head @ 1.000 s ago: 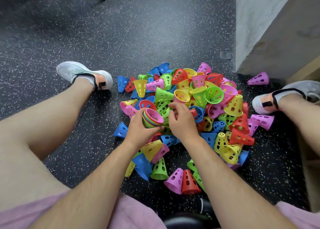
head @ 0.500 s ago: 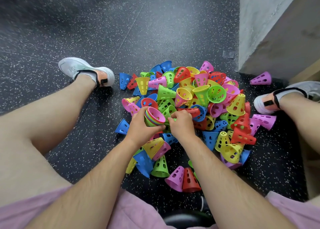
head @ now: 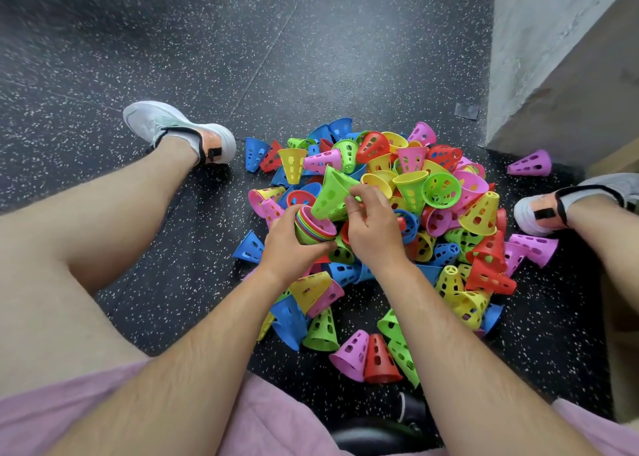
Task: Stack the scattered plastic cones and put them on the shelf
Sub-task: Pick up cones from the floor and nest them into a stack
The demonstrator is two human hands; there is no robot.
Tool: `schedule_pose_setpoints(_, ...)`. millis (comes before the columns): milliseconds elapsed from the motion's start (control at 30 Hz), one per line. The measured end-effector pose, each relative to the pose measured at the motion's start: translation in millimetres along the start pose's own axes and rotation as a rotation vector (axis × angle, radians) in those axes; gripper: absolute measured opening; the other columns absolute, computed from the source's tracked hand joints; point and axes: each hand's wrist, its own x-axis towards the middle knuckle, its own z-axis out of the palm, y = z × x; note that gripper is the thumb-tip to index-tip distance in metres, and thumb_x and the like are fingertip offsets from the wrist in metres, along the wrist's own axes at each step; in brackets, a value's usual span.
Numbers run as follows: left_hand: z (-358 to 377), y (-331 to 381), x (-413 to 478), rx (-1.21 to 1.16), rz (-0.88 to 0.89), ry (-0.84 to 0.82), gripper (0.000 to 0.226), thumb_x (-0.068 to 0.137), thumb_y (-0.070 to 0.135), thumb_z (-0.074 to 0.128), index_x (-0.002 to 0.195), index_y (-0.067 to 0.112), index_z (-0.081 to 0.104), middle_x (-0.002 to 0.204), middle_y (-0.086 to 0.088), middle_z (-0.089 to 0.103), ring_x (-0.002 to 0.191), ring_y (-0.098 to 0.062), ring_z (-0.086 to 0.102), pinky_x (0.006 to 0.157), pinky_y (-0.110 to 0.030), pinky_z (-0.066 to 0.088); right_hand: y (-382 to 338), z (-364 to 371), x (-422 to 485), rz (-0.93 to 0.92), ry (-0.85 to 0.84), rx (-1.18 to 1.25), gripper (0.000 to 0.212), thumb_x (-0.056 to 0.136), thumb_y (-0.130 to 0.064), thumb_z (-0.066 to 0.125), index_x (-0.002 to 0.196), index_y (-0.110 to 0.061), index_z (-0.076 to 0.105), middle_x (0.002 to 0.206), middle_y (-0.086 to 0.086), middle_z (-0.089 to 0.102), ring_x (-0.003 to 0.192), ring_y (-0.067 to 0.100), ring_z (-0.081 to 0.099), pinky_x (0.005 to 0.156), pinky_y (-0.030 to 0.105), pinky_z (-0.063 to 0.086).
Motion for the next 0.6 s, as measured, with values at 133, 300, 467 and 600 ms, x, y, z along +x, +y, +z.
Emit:
schedule_pose_setpoints(133,-2.5,-2.0,0.8,-0.026,-0.014,0.008,0.069,0.064,0.042,0.09,0.124,0.036,0.057,0.116,0.004,0.06,0.116,-0.011,0.051,0.099,-0.031,0.048,-1.5,4.0,-5.5,-0.029,-0.098,0.032,0.015,0.102,-0.026,0.053,0.11,-0.019,0.064,0.103,-0.012,0.055,0.092,0.003,0.052,0.081,0.019,0.039)
schedule_pose_setpoints(300,-3.0,0.7,1.3,-0.064,-0.04,0.014,0.068,0.064,0.042,0.091,0.123,0.041,0.057,0.115,0.005,0.059,0.117,-0.017,0.058,0.1,-0.04,0.055,-4.5,11.0,-8.2,0.034,-0.239,0.148,0.015,0.099,-0.032,0.052,0.11,-0.027,0.063,0.108,-0.007,0.059,0.099,0.003,0.059,0.086,0.028,0.051)
schedule_pose_setpoints(467,-3.3,4.9,8.9,-0.094,-0.011,0.025,0.07,0.058,0.05,0.092,0.119,0.046,0.058,0.113,0.007,0.069,0.113,-0.02,0.065,0.095,-0.044,0.057,-5.4,14.4,-1.3,0.063,-0.165,0.09,0.027,0.104,-0.024,0.044,0.126,-0.022,0.06,0.121,-0.008,0.055,0.112,0.003,0.052,0.099,0.024,0.042)
schedule_pose_setpoints(600,-5.8,9.7,19.3,-0.12,0.017,0.019,0.065,0.061,0.04,0.094,0.112,0.045,0.055,0.111,0.011,0.068,0.104,-0.004,0.066,0.09,-0.023,0.054,1.1,17.6,27.2,-0.043,-0.182,-0.159,0.04,0.1,-0.007,0.041,0.135,-0.017,0.057,0.136,-0.001,0.052,0.131,0.015,0.042,0.114,0.036,0.034)
